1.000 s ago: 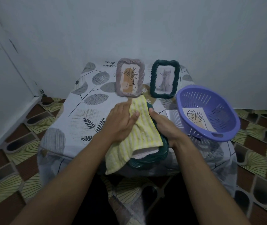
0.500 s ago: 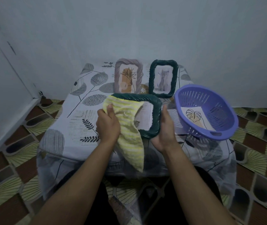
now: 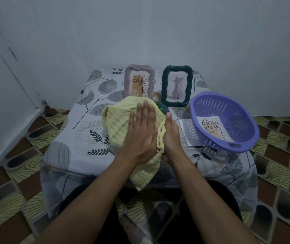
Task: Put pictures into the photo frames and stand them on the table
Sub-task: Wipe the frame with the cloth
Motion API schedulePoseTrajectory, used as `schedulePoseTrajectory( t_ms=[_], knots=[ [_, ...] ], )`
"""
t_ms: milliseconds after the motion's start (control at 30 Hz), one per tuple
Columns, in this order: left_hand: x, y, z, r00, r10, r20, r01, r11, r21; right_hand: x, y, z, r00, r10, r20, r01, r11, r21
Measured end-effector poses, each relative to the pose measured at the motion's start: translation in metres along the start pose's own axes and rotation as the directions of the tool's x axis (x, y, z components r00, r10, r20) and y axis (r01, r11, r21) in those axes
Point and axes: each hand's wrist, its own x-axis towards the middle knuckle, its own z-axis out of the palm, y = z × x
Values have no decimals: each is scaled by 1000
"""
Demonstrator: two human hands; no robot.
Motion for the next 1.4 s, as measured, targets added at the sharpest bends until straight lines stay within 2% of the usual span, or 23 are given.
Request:
schedulePoseTrajectory(
  t_ms=[67, 133, 200, 300, 433, 500, 533, 633, 733, 800, 867, 933, 1033, 1100, 1167, 1200, 1267, 1333, 1400],
  knots=[
    [2, -6, 0, 995, 100, -13, -100, 995, 11, -1, 2, -2, 1000, 5, 3, -5, 1000, 15],
    [7, -17, -5, 994, 100, -34, -102, 993, -58, -1, 2, -5, 1000, -19, -8, 19, 1000, -5],
    [12, -33, -9, 996, -26, -83, 16, 993, -115, -5, -1, -8, 997, -82, 3, 82, 993, -81],
    [18, -60, -12, 959, -247, -140, 221, 959, -179, -12, -3, -9, 992, -119, 29, 122, 985, -125],
    [19, -56, -15, 890, -428, -155, 373, 881, -292, -12, 2, -2, 991, -125, 37, 129, 984, -126],
    [22, -42, -18, 872, -459, -173, 395, 866, -307, -12, 5, 5, 992, -123, 42, 127, 982, -136],
    [22, -33, -18, 890, -413, -193, 350, 890, -291, -10, 7, 8, 993, -110, 47, 116, 983, -140],
    [21, -6, -21, 958, -156, -242, 102, 970, -220, -7, 13, 10, 994, -78, 70, 89, 981, -170],
    [20, 2, -25, 973, 74, -219, -111, 981, -162, -9, 12, 6, 995, -60, 82, 74, 981, -180],
    [20, -10, -25, 975, 140, -171, -160, 980, -114, -12, 9, 6, 996, -53, 78, 67, 979, -192],
    [23, -23, -24, 985, 69, -156, -88, 989, -120, -13, 7, 5, 996, -69, 64, 79, 981, -175],
    [25, -36, -21, 977, -130, -169, 101, 980, -172, -14, 5, 4, 993, -112, 39, 117, 981, -153],
    [23, -56, -11, 911, -389, -140, 354, 909, -219, -12, 2, 0, 988, -153, 27, 155, 981, -118],
    [22, -59, -6, 869, -484, -101, 457, 865, -208, -11, 1, 0, 988, -151, 13, 152, 985, -85],
    [24, -48, -5, 846, -527, -78, 495, 832, -250, -11, 1, 7, 992, -126, -10, 125, 989, -81],
    [25, -37, -4, 854, -516, -70, 484, 837, -256, -9, 2, 9, 993, -112, -23, 110, 991, -82],
    [22, -13, -1, 915, -397, -62, 376, 900, -222, -5, 1, 11, 995, -97, -33, 93, 992, -86],
    [11, 2, 1, 980, -200, -17, 193, 962, -194, 1, -2, 8, 995, -92, -35, 88, 991, -99],
    [-1, 2, 2, 1000, -3, 27, 8, 984, -177, 5, -4, 0, 994, -80, -70, 74, 993, -93]
  ],
)
